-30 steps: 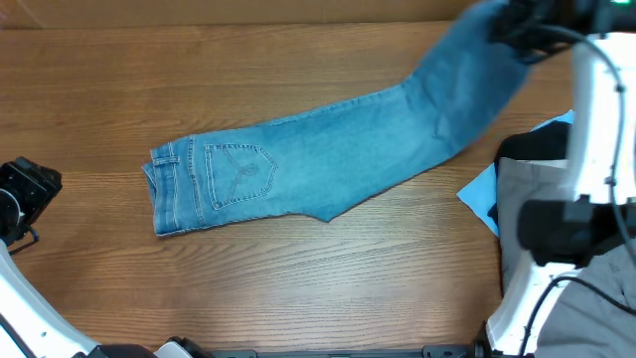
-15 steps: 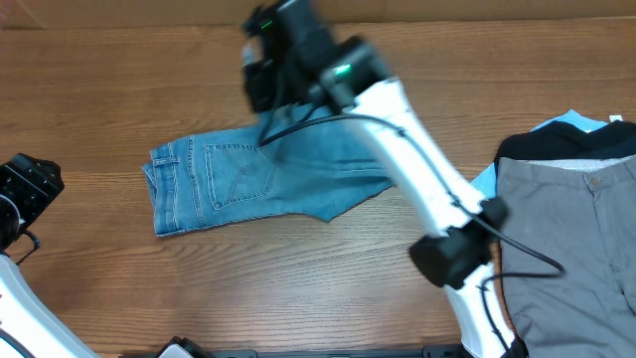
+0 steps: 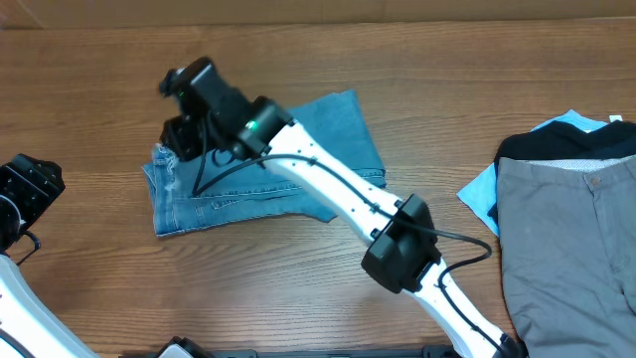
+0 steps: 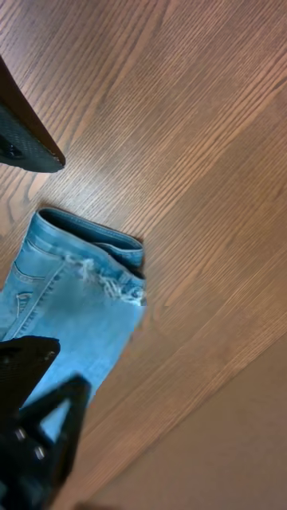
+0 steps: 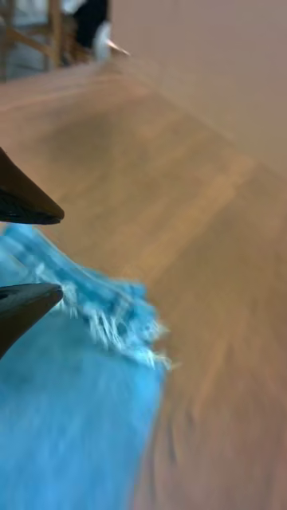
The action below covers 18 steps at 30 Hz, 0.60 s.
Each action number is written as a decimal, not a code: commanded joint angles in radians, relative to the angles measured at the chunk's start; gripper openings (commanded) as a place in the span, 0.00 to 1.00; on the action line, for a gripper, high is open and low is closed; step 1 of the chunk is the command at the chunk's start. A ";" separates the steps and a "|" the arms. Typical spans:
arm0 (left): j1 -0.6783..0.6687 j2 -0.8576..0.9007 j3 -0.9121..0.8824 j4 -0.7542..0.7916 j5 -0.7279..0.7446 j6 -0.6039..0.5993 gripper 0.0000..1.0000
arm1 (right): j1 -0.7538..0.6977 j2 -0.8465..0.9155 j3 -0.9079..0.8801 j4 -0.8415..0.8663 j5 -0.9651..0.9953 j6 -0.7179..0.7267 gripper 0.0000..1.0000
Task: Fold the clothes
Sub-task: 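Fold the hem end leftward over the waist with the right gripper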
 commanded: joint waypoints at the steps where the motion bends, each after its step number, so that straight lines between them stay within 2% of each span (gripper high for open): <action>1: -0.008 -0.008 0.023 -0.004 0.011 0.019 0.69 | 0.010 -0.011 0.018 -0.011 -0.046 0.001 0.30; 5: -0.008 -0.003 0.021 -0.003 -0.011 0.020 0.72 | -0.010 -0.063 0.018 -0.105 0.021 -0.033 0.43; 9: -0.029 0.056 -0.002 -0.002 -0.013 0.068 0.82 | -0.090 -0.151 0.019 -0.304 0.260 -0.033 0.48; 14: -0.082 0.212 -0.056 0.013 -0.037 0.151 0.91 | -0.206 -0.256 0.020 -0.439 0.306 -0.032 0.49; 18: -0.119 0.372 -0.076 -0.004 0.124 0.282 0.91 | -0.305 -0.336 0.020 -0.514 0.265 -0.029 0.50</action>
